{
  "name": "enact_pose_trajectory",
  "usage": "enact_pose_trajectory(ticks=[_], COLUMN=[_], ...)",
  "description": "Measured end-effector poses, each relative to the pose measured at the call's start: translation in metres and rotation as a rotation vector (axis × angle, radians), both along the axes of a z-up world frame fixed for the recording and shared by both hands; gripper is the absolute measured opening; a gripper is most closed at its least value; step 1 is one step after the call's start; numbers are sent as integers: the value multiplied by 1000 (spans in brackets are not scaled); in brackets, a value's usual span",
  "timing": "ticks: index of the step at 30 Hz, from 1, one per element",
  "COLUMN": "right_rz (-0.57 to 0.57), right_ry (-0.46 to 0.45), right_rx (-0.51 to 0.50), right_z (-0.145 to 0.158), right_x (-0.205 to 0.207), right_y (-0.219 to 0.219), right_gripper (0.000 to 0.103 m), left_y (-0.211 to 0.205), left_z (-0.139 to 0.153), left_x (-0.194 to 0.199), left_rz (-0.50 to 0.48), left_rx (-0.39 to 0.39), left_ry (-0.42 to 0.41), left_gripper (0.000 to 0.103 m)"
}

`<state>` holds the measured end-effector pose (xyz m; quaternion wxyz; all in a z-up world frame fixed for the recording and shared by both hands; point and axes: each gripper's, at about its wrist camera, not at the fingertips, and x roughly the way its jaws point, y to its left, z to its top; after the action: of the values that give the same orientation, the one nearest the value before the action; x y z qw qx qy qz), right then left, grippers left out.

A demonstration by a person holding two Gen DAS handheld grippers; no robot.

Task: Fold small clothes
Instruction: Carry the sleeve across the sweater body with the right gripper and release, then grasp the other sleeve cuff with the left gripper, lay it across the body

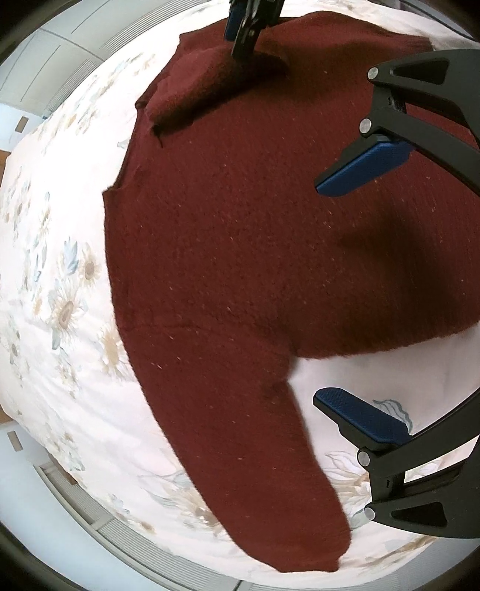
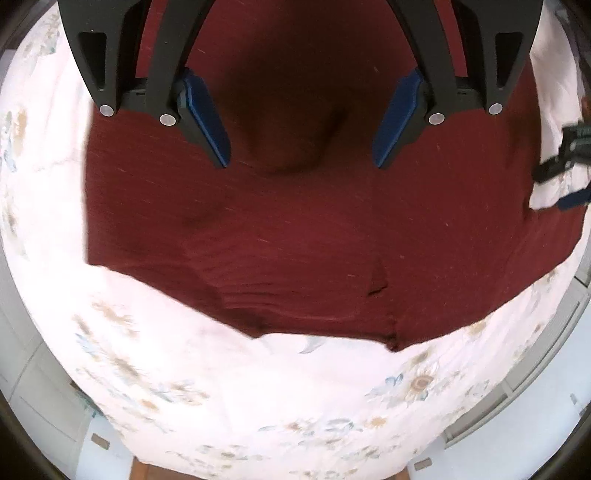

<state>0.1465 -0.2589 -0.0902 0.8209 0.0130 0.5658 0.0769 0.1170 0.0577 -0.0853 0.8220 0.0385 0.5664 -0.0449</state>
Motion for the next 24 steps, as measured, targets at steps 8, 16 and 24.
enact_pose_trajectory(ticks=[8,16,24], right_rz=[-158,-281,-323], right_ry=[14,43,51], right_rx=[-47,11,68], right_z=[-5,-26,-40], right_x=[-37,-62,-78], right_y=[-87,-140,-159], right_gripper=[81,81,81], left_y=[-59,-180,-283], left_z=[4,19,-15], left_x=[20,45,65], left_rz=[-136,-348,-503], left_rx=[-17,-32,83], left_ry=[-13,-58,-17], left_gripper=[102,102,102])
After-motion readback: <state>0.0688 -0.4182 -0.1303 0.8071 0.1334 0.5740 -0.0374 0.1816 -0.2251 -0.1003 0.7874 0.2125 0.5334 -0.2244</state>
